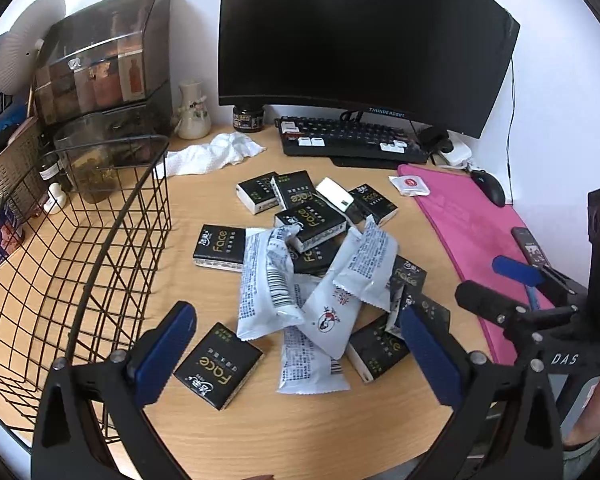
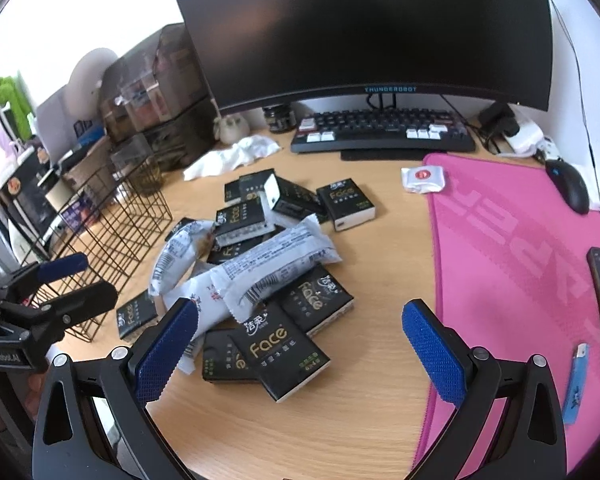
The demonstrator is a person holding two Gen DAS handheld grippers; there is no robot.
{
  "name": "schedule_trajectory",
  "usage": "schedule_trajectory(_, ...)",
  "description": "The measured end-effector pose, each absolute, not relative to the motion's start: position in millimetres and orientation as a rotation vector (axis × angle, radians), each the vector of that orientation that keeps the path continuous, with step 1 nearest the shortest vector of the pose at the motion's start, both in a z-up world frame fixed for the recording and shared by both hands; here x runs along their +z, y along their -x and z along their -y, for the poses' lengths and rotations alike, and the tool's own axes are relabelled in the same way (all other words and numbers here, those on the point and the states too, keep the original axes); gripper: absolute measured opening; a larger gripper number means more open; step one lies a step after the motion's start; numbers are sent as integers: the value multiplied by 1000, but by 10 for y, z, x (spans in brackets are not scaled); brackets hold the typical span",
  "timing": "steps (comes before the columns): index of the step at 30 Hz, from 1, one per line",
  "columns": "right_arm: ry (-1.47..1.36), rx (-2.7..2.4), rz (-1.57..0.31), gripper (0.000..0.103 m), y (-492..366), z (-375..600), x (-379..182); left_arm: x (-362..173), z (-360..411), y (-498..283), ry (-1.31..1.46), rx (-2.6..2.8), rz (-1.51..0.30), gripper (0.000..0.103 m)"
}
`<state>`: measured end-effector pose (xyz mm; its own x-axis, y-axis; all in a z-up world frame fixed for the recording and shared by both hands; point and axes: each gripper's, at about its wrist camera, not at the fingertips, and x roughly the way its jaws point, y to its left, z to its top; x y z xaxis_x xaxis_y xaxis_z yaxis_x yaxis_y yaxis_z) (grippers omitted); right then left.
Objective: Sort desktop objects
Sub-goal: 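Move both tools over the pile of black tissue packs, then grasp a black Face tissue pack with the left tool while the right tool grasps another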
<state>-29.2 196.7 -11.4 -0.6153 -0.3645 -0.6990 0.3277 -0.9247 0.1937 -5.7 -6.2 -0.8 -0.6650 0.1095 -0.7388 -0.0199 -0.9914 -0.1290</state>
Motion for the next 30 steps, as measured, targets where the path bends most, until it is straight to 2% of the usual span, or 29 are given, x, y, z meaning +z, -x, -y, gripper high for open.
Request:
schedule_trajectory(21,-1118,-2463,89,103,324,-1989,-172,-87,35,81,1285,2768,178,102)
schedule_trajectory(30,-1170,-2469,14,103,401,-2024,-259,-384,-266,186,1384,2718,-74,102)
